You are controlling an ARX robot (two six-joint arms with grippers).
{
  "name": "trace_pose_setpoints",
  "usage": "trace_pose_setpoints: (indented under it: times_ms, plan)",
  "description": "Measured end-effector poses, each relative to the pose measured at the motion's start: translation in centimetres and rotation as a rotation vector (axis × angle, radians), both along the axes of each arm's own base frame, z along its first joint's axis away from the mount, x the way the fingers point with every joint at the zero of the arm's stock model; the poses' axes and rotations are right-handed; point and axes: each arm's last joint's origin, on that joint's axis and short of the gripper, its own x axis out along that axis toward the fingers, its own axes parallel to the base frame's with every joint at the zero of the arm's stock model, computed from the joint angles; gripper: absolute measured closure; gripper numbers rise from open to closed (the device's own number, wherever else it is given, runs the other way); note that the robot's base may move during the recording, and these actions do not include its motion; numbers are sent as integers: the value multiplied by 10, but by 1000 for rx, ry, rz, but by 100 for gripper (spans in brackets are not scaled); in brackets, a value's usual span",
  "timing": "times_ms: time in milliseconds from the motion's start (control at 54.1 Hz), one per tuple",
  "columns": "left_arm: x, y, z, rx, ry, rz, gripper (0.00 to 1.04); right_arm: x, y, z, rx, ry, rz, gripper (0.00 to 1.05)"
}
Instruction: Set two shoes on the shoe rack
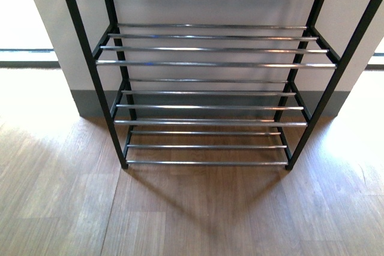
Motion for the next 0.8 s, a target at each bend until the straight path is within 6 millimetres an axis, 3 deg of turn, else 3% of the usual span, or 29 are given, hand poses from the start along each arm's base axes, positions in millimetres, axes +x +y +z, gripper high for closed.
trace_pose_setpoints:
  times_ms: [795]
  plan:
    - [0,0,0,0,0,0,9,0,0,0,0,0,0,9]
